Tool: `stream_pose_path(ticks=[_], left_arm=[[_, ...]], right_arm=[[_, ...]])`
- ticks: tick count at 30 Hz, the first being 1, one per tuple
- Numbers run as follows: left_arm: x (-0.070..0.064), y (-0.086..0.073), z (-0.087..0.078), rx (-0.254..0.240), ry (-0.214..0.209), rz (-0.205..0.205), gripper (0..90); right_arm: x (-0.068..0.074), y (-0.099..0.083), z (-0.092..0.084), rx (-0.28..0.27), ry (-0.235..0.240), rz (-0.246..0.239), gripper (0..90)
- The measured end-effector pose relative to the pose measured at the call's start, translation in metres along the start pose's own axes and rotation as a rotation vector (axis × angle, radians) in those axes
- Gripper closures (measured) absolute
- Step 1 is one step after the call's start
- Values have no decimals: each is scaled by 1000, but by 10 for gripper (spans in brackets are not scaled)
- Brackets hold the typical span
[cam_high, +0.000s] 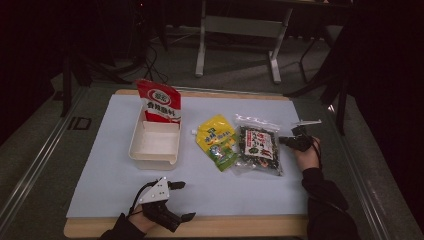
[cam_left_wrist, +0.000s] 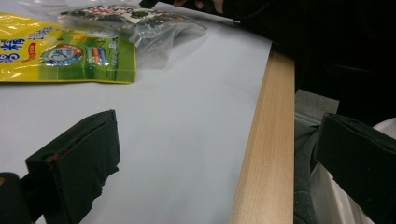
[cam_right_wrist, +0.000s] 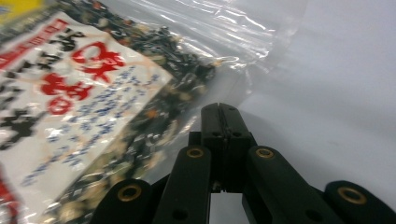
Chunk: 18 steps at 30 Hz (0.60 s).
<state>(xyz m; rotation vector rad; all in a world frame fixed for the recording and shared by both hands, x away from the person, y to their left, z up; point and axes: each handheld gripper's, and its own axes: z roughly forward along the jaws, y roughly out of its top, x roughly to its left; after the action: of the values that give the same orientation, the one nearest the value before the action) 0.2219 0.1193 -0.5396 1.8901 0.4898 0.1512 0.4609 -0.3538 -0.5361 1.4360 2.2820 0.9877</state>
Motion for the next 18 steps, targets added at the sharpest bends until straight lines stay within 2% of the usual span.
stream_pose_path(ticks=[5,8,10,11,13,18], left_arm=[[-1,0,0,3,1,6,13],[-1,1,0,2,2,5,13],[-1,1,0,1,1,5,13],[-1,1,0,1,1,6,13],[-1,1,0,2,2,8,13],[0,1,-1,-3,5,7,13]], right_arm=[[21,4,1,4,29,-52,900],[32,3,0,-8,83,-56,900],[35,3,0,-11,82,-65,900],[43,3,-1,-7,66,-84,900],[45,2,-2,-11,82,-84,900],[44,3,-2,-19,59,-83,900]])
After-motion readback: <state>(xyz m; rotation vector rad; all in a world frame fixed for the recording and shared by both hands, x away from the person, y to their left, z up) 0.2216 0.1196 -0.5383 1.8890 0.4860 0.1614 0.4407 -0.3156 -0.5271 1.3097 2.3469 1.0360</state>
